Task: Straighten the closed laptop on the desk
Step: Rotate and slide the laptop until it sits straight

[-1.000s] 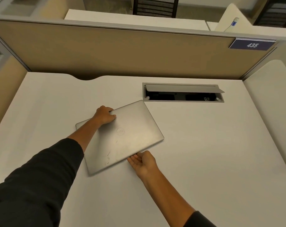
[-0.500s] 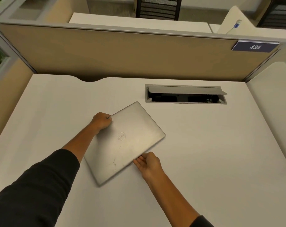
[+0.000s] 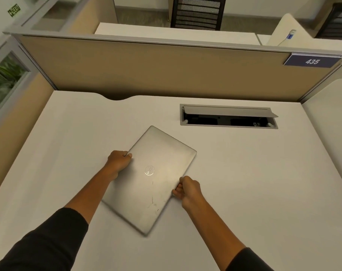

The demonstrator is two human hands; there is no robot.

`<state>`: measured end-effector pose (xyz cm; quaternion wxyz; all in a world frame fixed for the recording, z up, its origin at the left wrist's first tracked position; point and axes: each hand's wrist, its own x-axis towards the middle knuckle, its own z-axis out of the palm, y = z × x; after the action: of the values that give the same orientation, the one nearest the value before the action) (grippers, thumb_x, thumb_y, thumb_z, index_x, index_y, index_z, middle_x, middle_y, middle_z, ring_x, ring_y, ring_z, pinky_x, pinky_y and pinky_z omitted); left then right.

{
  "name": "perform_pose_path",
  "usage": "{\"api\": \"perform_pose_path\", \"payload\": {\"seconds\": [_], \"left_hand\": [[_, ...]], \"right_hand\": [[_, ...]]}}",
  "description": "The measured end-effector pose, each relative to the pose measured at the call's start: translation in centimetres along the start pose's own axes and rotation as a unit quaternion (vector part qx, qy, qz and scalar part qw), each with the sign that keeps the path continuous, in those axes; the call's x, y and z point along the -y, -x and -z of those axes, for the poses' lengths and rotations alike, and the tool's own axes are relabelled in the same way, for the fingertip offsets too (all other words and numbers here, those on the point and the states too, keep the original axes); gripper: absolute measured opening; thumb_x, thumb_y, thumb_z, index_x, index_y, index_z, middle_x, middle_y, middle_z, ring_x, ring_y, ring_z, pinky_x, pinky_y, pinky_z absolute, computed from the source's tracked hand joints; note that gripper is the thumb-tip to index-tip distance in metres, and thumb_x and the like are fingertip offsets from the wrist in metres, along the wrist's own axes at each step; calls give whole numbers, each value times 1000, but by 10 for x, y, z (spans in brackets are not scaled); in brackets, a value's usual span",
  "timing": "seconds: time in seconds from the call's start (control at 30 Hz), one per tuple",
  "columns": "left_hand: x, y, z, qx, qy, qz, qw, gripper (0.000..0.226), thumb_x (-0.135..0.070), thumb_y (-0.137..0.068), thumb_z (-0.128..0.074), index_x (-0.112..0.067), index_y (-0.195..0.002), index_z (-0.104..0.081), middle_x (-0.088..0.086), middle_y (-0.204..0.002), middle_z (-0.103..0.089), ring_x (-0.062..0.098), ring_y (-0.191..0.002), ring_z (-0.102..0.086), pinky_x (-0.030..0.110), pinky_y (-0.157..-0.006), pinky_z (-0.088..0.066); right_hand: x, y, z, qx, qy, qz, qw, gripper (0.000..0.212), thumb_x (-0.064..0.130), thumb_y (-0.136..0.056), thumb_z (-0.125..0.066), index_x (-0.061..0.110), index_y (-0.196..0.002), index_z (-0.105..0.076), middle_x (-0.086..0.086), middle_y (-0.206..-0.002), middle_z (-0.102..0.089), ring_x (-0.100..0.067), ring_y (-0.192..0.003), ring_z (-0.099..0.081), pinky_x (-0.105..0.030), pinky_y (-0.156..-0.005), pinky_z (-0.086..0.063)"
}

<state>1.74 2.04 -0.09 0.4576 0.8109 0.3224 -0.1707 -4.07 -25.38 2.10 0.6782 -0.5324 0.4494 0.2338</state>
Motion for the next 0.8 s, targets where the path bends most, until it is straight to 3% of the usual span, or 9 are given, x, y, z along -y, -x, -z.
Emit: {"api": "perform_pose_path", "payload": {"seconds": [0.17, 0.27, 0.3, 0.4, 0.47, 0.6, 0.7, 0.73, 0.8], "left_hand": [[5, 25, -9, 0, 62, 27, 998, 12, -31, -99, -64, -20, -102, -68, 4, -107, -62, 27, -105, -59, 32, -93, -43], [9, 37, -19, -9, 104, 59, 993, 41, -35, -99, -66, -5, -127, -71, 6, -118, -64, 34, -124, -62, 37, -105, -48], [9, 43, -22, -11, 118, 70, 990, 41, -37, -100, -65, -4, -124, -72, 6, -116, -64, 35, -124, -61, 38, -105, -47], [6, 61, -36, -29, 163, 115, 979, 35, -43, -99, -64, -17, -76, -60, 1, -90, -59, 30, -107, -56, 40, -101, -47], [0, 75, -46, -49, 190, 130, 972, 44, -48, -97, -65, -19, -67, -50, -1, -78, -52, 29, -99, -54, 41, -99, -49], [2, 97, -61, -43, 278, 157, 947, 45, -54, -91, -68, -15, -72, -54, 3, -85, -59, 32, -98, -62, 42, -98, -53], [10, 105, -73, -16, 359, 175, 917, 65, -66, -71, -76, -9, -101, -70, 11, -113, -74, 35, -108, -72, 50, -103, -58], [9, 111, -76, -10, 379, 183, 907, 67, -65, -70, -76, -8, -105, -71, 11, -115, -74, 34, -104, -72, 47, -98, -59], [5, 122, -85, -6, 407, 194, 892, 50, -56, -86, -73, -8, -100, -69, 12, -105, -73, 32, -89, -71, 38, -80, -59]], "right_hand": [[19, -9, 6, -2, 46, 30, 998, 9, 5, -92, -56, 1, -94, -64, -16, -90, -62, -26, -76, -56, -36, -61, -51], [34, -13, 12, 10, 76, 42, 996, 10, 12, -92, -63, 3, -96, -65, -14, -90, -61, -26, -77, -56, -34, -61, -46], [39, -14, 14, 14, 87, 46, 995, 10, 12, -93, -64, 3, -95, -64, -13, -87, -60, -25, -75, -55, -33, -61, -44], [53, -18, 18, 20, 119, 68, 990, 14, 17, -93, -66, 3, -95, -63, -8, -88, -58, -22, -76, -54, -33, -66, -43], [61, -23, 18, 27, 137, 83, 987, 27, 24, -95, -67, 3, -111, -63, -7, -99, -61, -23, -88, -58, -33, -70, -47], [75, -27, 16, 14, 168, 102, 980, 49, 36, -92, -67, 3, -128, -61, -11, -126, -61, -31, -118, -58, -40, -90, -47], [87, -41, 14, 12, 180, 101, 978, 67, 50, -77, -67, 5, -125, -64, -11, -127, -66, -33, -117, -62, -42, -88, -49], [90, -52, 15, 13, 186, 99, 977, 74, 55, -69, -64, 6, -124, -66, -13, -126, -68, -35, -117, -64, -43, -86, -51], [98, -55, 12, 12, 205, 101, 974, 73, 56, -68, -59, 4, -118, -69, -16, -121, -71, -37, -112, -68, -40, -80, -50]]}}
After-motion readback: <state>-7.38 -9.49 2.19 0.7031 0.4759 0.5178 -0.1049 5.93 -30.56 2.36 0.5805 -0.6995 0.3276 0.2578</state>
